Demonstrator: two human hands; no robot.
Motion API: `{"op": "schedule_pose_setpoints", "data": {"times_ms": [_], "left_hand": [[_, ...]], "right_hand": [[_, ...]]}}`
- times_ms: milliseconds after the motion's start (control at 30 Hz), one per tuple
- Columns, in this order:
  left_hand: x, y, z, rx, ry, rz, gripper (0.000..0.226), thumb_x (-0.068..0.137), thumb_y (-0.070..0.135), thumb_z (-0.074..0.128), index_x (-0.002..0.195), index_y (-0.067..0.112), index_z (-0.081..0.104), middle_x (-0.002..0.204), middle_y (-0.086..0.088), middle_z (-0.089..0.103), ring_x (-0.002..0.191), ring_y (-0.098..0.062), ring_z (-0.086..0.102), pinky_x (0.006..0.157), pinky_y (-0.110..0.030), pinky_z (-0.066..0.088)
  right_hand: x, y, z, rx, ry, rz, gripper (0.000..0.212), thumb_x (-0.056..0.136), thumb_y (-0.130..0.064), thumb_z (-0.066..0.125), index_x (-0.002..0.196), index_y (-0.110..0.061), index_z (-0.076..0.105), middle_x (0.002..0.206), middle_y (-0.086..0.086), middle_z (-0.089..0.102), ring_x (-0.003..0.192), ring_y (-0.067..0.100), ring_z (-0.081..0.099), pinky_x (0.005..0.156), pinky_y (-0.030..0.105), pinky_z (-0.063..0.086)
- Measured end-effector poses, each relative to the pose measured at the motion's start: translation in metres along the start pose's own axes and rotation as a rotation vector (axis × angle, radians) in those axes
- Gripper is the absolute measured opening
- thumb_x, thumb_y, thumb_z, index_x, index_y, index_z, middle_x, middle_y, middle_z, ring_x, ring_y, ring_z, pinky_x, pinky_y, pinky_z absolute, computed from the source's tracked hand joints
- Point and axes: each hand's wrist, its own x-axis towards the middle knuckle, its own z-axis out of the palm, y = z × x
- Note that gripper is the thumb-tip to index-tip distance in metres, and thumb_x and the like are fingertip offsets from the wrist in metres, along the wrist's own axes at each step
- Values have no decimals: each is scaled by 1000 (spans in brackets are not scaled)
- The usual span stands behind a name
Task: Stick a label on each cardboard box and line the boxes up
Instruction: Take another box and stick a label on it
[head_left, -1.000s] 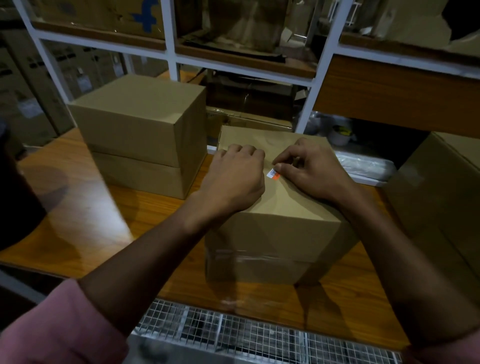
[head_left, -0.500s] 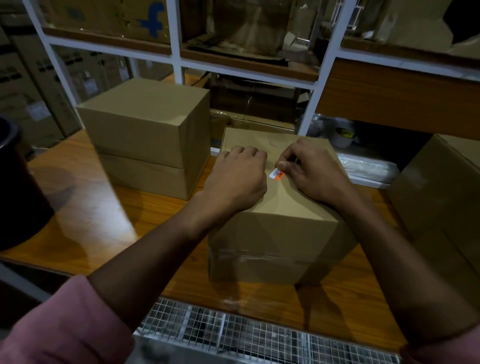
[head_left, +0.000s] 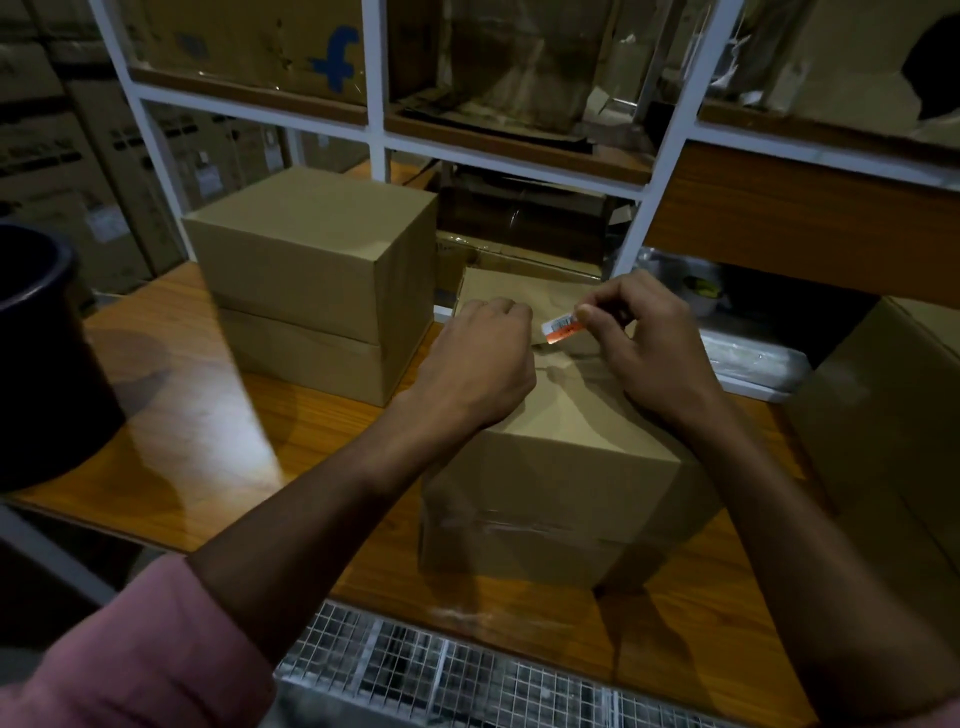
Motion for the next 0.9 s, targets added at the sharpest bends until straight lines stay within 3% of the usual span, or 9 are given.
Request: {"op": "schedule_pose_setpoints", "data": {"times_ms": [100, 233, 433, 500, 600, 767, 900], "left_hand": [[-3, -8, -4, -47, 188, -85, 30, 101, 21, 47, 123, 10, 63, 119, -8, 65, 108, -21, 58, 91, -33, 46], [-12, -35, -19, -5, 301, -204, 29, 97, 21, 46, 112, 10, 68, 106, -8, 70, 94, -24, 64, 81, -39, 51], [-43, -92, -54, 160, 193, -374, 24, 97, 26, 47, 95, 13, 68, 93, -10, 69, 81, -30, 60, 65, -37, 36], [-60, -112, -63, 158, 142, -375, 22, 95, 28, 50, 92, 14, 66, 92, -10, 68, 88, -33, 63, 66, -37, 44], [-84, -143, -77, 128, 193, -301, 13, 92, 24, 56, 84, 14, 58, 93, -9, 64, 91, -29, 58, 74, -42, 50], [-106, -197, -107, 281, 249, -241, 41, 84, 27, 37, 97, 9, 71, 95, -16, 70, 94, -38, 60, 76, -46, 47], [-133, -235, -135, 354, 302, -253, 23, 83, 23, 53, 84, 10, 72, 83, -13, 69, 88, -35, 60, 73, -41, 43]], "right_hand": [[6, -10, 2, 31, 53, -9, 11, 100, -22, 59, 102, -14, 66, 99, 0, 58, 85, 1, 51, 73, 8, 39], [25, -38, 18, 65, 98, -83, 9, 99, -22, 61, 101, -15, 68, 98, -1, 59, 83, -2, 52, 73, 10, 42], [63, -121, 73, 171, 21, -198, 11, 96, -18, 66, 105, -14, 71, 102, -3, 60, 86, 1, 56, 74, 9, 45], [74, -157, 102, 203, 0, -239, 12, 96, -17, 66, 104, -13, 72, 100, -6, 61, 86, 2, 56, 74, 12, 47], [92, -210, 149, 273, -21, -303, 11, 94, -17, 67, 100, -12, 74, 97, 0, 69, 84, 7, 61, 71, 14, 49], [113, -286, 215, 409, 4, -330, 11, 91, -16, 70, 96, -11, 77, 92, 3, 74, 82, 12, 66, 73, 21, 52], [126, -325, 255, 432, -27, -320, 9, 90, -17, 72, 94, -15, 79, 90, -3, 75, 81, 7, 66, 74, 17, 52]]}}
